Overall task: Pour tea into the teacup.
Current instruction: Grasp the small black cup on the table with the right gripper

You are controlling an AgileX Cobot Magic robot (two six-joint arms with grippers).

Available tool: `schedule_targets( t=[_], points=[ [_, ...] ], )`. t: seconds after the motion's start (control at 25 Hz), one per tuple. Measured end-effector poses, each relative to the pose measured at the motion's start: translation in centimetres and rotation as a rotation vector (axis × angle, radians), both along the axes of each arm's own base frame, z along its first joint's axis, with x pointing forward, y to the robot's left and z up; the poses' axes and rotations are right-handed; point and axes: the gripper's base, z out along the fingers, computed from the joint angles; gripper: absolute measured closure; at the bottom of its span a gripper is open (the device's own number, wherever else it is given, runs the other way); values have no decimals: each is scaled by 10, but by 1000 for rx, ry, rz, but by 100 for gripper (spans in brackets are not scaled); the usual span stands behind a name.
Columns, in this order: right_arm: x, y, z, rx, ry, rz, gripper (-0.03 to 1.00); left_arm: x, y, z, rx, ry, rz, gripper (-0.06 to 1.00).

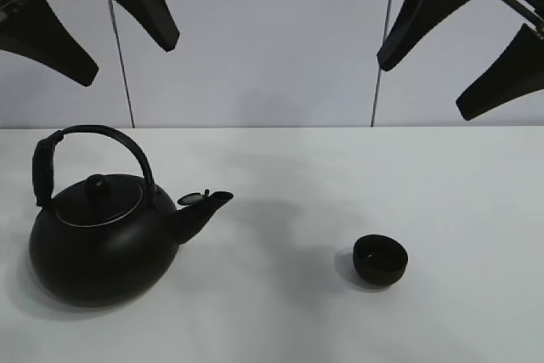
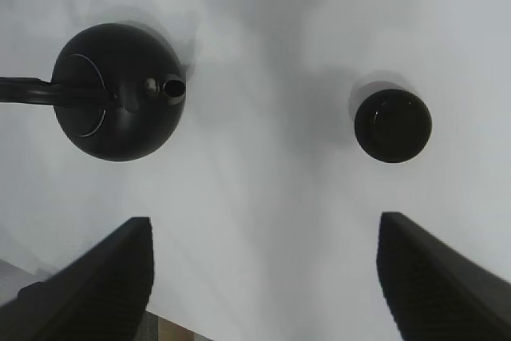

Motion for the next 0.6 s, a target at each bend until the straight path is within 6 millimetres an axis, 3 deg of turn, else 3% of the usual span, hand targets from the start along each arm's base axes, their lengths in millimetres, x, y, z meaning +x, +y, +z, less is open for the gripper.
schedule_targets(
  t=[0.6],
  points=[
    [2, 1, 1, 6, -34, 23, 43, 0, 0, 0, 0, 0, 0, 35]
  ],
)
